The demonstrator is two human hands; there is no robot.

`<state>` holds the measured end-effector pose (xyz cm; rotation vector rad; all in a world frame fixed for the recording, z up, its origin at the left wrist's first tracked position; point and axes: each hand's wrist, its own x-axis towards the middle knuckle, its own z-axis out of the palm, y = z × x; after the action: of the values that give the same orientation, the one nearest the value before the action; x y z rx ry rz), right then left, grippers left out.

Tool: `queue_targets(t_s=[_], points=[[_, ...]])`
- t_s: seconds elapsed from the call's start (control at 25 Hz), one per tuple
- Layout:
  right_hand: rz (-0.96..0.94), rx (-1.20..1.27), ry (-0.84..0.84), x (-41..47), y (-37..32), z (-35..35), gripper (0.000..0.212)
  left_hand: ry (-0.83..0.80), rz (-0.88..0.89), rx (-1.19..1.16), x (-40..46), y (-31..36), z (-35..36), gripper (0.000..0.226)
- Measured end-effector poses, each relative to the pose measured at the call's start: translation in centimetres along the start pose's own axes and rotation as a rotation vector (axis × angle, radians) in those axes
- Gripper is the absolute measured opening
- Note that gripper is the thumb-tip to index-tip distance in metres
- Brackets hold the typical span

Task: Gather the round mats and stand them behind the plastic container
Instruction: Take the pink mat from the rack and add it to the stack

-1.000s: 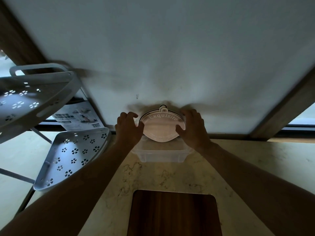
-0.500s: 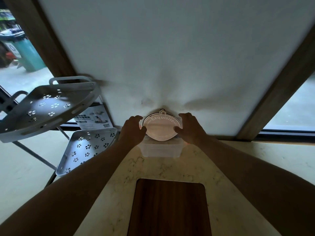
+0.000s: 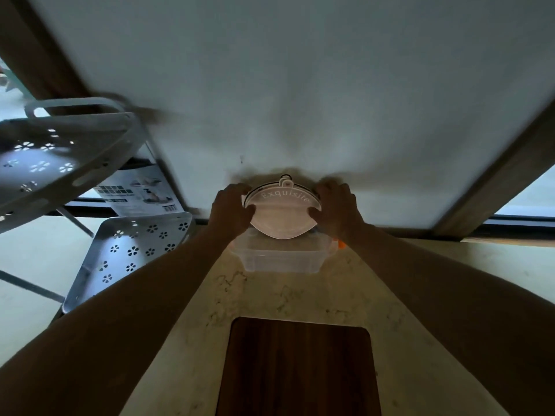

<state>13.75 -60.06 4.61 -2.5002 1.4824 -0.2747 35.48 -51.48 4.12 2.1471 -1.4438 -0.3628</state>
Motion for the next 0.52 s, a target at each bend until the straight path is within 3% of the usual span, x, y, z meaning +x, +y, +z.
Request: queue_targets(t_s=[0.16,0.52], points=[[-0.041,0.047,0.083,0.2,0.5,0.5,0.035,0.0,0.027,0.065,1.1,-0.4,0.6,0.042],[-0.057,0.095,0.056,0.1,-0.4,0.2,0.024,-0.011,0.011,0.14,1.3,0.4,0.9,0.028]])
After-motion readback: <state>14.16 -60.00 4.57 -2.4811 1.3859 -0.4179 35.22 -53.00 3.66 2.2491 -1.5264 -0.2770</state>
